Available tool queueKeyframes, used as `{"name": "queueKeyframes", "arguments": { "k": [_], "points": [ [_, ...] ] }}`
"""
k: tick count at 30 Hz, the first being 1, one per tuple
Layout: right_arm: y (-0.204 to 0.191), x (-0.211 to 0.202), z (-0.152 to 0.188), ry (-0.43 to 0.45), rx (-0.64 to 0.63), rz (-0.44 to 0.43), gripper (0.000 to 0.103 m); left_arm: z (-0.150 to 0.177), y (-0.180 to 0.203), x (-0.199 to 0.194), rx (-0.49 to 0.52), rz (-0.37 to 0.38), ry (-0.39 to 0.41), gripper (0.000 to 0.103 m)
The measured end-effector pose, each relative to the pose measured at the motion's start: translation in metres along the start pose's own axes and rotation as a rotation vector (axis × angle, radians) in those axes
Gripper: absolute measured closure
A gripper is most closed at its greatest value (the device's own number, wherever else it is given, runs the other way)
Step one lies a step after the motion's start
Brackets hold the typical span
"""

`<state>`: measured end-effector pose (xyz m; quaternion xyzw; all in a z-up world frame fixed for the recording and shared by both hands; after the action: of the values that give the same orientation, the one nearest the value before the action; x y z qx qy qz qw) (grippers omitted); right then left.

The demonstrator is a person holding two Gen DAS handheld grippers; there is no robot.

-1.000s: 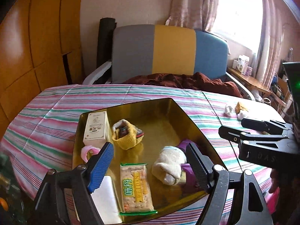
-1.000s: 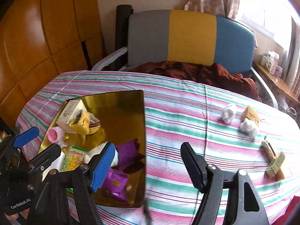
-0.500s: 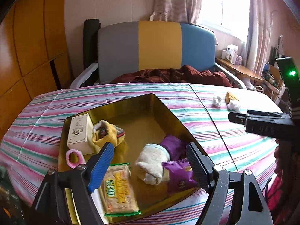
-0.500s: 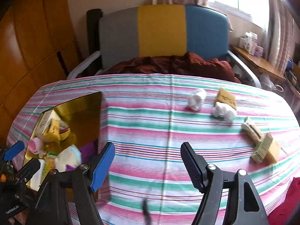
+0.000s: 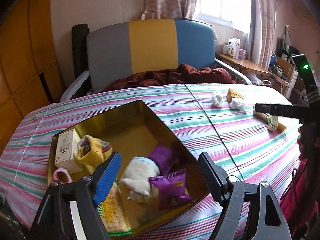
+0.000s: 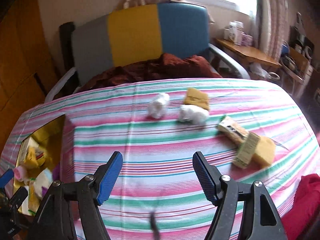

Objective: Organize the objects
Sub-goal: 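Move both grippers away from the tray back toward the remaining items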

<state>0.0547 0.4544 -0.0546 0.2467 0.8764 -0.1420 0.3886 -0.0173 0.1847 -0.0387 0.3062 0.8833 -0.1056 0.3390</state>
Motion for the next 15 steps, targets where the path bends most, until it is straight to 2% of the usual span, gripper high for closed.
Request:
{"name": "queueKeyframes", "arguments": {
  "k": [9, 15],
  "points": [
    [0.085, 0.002, -0.007, 0.015, 0.193, 0.086, 0.029, -0.006, 0.03, 0.012, 0.066, 0.034, -0.018, 0.023],
    [0.134, 0.007, -0.004, 0.03, 0.353, 0.099, 0.029, -0.01, 0.05, 0.023, 0.109, 0.056, -0.032, 0.023]
  ]
}}
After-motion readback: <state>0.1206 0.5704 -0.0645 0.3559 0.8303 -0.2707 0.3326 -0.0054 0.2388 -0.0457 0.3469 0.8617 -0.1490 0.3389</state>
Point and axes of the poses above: each gripper's, at about its wrist camera, not at the fingertips, and x roughly the way its jaws point, y to its right, z to its underside, the point moved 4 cm from there along x, roughly the way its jaws point, and after that the axes turned 3 degrees about -x, right-handed, at the moved point
